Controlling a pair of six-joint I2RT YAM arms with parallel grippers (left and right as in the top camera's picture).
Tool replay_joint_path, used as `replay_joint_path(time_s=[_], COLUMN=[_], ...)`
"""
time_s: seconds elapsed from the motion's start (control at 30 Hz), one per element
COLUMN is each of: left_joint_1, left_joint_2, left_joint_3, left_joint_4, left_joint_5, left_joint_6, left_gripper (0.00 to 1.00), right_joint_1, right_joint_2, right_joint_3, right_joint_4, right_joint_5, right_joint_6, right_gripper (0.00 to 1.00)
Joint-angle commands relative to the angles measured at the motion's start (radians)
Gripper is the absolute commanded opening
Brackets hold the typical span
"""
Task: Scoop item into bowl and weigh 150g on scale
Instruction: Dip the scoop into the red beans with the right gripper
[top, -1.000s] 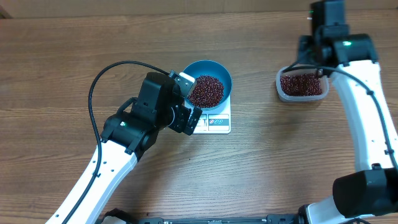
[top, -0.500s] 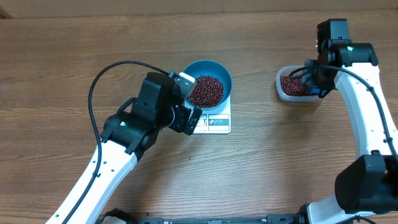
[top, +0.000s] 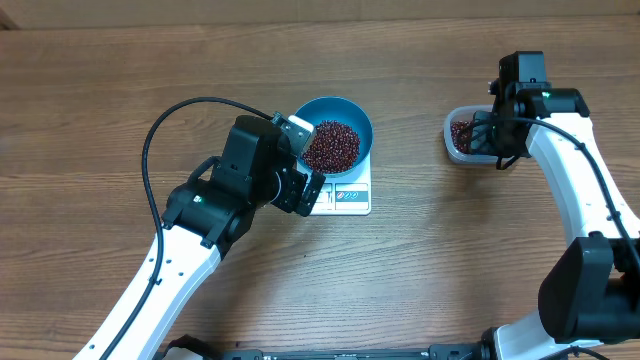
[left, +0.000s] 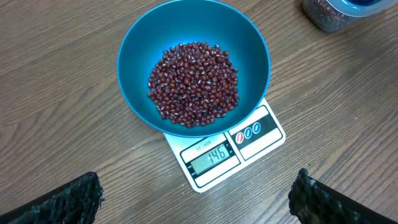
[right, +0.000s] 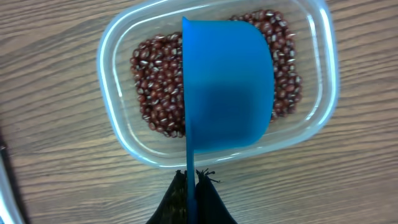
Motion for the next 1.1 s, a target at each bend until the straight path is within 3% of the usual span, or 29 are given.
replay_joint_path(time_s=[0.0,0.43,1.07], left_joint_1=[0.005,0.005,0.005], left_joint_2=[0.0,0.0,0.0], left_joint_3=[0.0,0.0,0.0], left_joint_4=[0.004,0.004,0.004], left_joint_5=[-0.007,-0.007,-0.007], left_joint_6=[0.016,0.016,0.016], left_gripper=[1.0,1.0,1.0], right_joint_1=[0.001,0.001,-0.073], right_joint_2=[-0.001,-0.001,-0.001], right_joint_3=[-0.005,-0.005,-0.002], right_joint_4=[0.008,0.008,0.032], right_joint_5=[-0.055,-0.215,-0.268], right_joint_6=[-0.005,-0.036,-0.027], right_gripper=[0.04,0.04,0.04])
